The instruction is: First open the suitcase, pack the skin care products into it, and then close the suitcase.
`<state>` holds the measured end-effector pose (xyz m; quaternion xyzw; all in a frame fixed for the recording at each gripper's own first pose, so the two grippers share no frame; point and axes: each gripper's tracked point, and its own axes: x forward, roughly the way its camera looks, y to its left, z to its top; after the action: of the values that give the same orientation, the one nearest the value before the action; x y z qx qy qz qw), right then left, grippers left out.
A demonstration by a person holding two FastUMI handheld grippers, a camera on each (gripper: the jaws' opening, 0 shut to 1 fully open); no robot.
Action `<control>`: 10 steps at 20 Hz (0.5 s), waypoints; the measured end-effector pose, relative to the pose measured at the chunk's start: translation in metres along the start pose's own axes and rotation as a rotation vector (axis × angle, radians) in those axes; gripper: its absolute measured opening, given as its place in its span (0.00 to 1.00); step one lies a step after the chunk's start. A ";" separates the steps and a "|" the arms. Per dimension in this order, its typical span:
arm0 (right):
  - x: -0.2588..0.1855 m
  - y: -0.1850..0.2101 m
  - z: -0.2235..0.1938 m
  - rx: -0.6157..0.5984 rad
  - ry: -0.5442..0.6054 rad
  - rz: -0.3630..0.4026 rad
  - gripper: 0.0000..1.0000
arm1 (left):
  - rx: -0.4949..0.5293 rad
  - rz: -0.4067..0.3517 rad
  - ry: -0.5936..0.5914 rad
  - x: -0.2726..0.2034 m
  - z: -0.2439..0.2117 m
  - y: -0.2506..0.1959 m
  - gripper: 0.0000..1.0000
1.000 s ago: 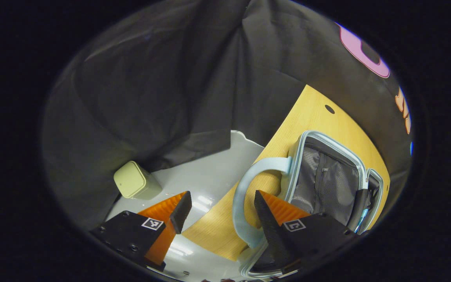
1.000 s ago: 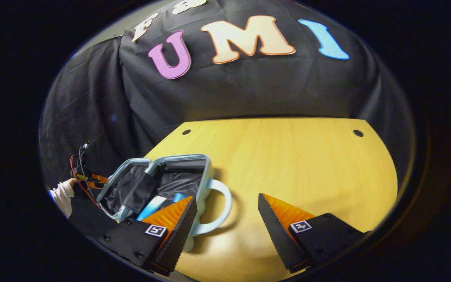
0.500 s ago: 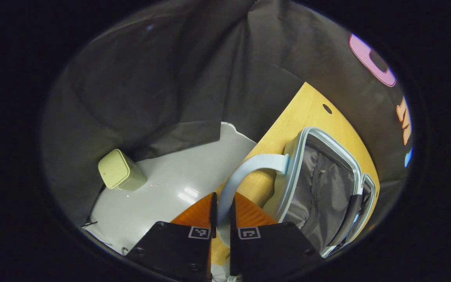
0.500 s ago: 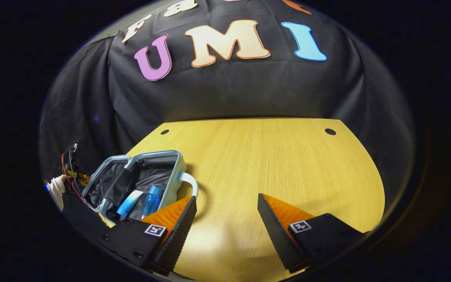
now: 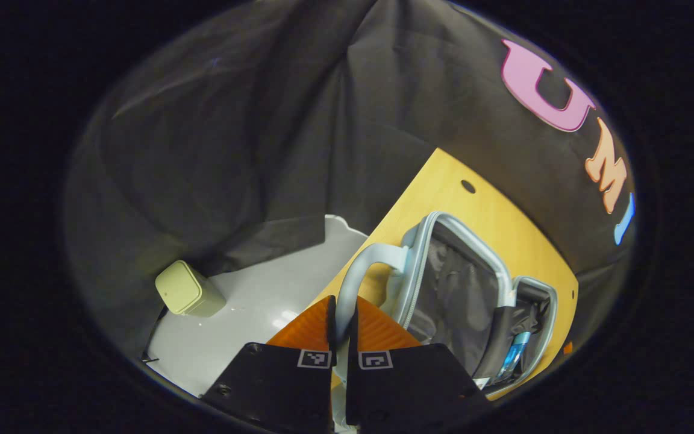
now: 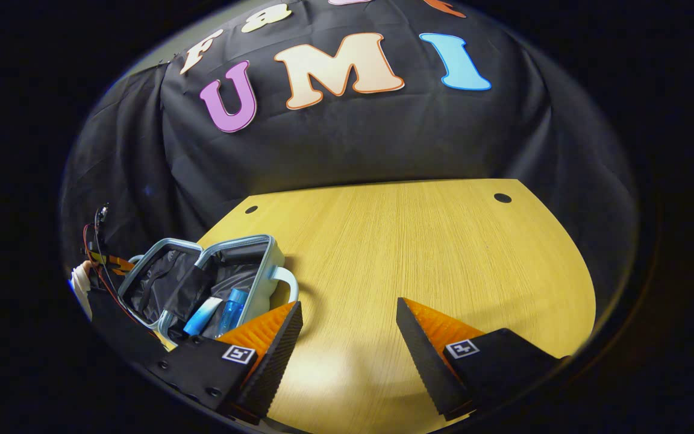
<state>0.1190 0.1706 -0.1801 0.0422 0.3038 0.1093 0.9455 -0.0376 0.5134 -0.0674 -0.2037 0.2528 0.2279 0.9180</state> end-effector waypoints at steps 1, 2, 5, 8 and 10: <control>0.000 -0.002 0.002 0.003 -0.005 0.002 0.98 | 0.002 -0.014 -0.016 -0.009 0.008 -0.006 0.02; 0.000 -0.004 0.003 0.004 -0.008 0.002 0.98 | 0.003 -0.026 -0.030 -0.018 0.015 -0.015 0.02; 0.001 -0.015 0.005 0.006 -0.019 -0.004 0.98 | 0.019 -0.059 -0.086 -0.046 0.031 -0.049 0.02; -0.001 -0.025 0.008 0.034 -0.028 0.003 0.98 | 0.053 -0.080 -0.129 -0.074 0.041 -0.084 0.02; -0.001 -0.032 0.011 0.048 -0.036 0.006 0.98 | 0.083 -0.108 -0.158 -0.093 0.047 -0.114 0.01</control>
<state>0.1305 0.1391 -0.1754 0.0679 0.2890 0.1041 0.9492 -0.0317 0.4139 0.0505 -0.1602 0.1774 0.1830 0.9536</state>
